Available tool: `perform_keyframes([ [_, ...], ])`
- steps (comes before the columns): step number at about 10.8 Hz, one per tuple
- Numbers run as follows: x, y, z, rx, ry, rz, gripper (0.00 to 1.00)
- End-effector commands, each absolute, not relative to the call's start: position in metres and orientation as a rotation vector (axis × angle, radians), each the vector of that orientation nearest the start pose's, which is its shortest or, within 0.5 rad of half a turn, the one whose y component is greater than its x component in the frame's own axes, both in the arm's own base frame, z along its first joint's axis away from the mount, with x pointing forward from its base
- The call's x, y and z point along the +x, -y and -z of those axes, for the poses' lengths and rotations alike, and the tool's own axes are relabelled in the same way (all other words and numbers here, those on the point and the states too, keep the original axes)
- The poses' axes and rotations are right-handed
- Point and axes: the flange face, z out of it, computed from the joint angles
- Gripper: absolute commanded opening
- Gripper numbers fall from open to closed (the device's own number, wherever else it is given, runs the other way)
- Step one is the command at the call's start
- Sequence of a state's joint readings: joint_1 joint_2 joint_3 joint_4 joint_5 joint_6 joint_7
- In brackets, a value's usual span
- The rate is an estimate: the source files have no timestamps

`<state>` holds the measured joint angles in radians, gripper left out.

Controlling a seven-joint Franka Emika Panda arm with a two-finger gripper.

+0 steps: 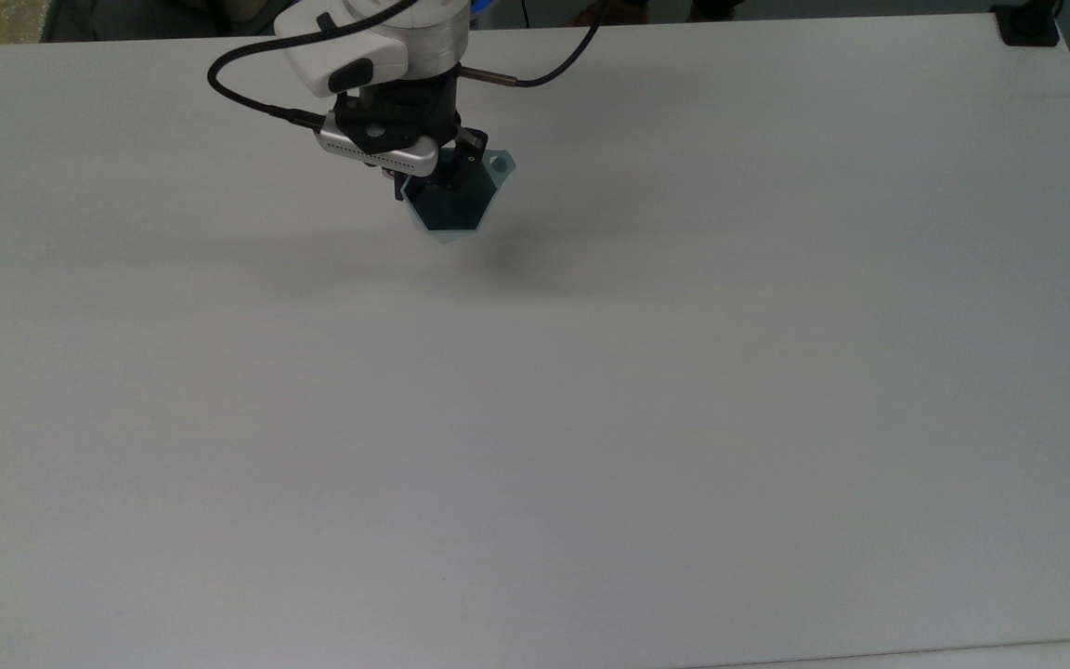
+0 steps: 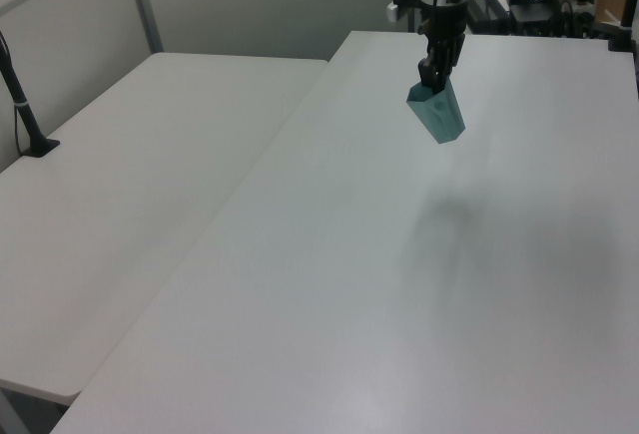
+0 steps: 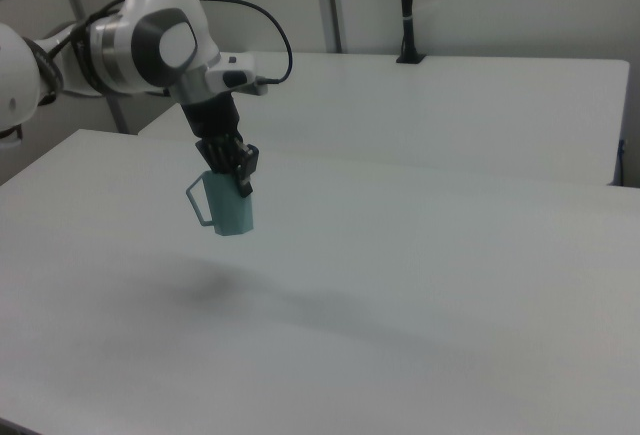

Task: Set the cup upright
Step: 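Lower the mug base-first onto the table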

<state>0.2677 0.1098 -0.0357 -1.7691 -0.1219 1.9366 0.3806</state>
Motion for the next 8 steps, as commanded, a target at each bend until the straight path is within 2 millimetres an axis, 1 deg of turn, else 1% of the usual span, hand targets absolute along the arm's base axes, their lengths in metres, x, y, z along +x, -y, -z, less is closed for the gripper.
perform_keyframes([
  [1, 0.577, -0.132, -0.460, -3.139, -0.149, 0.349, 0.00],
  [3, 0.584, -0.128, -0.462, -3.109, -0.169, 0.433, 0.00],
  [4, 0.588, -0.128, -0.466, -3.071, -0.207, 0.500, 0.00],
  [5, 0.591, -0.126, -0.466, -3.040, -0.256, 0.525, 0.00],
  [6, 0.591, -0.131, -0.456, -3.020, -0.273, 0.513, 0.00],
  [7, 0.588, -0.134, -0.442, -3.005, -0.299, 0.518, 0.00],
  [8, 0.586, -0.142, -0.429, -2.995, -0.312, 0.519, 0.00],
])
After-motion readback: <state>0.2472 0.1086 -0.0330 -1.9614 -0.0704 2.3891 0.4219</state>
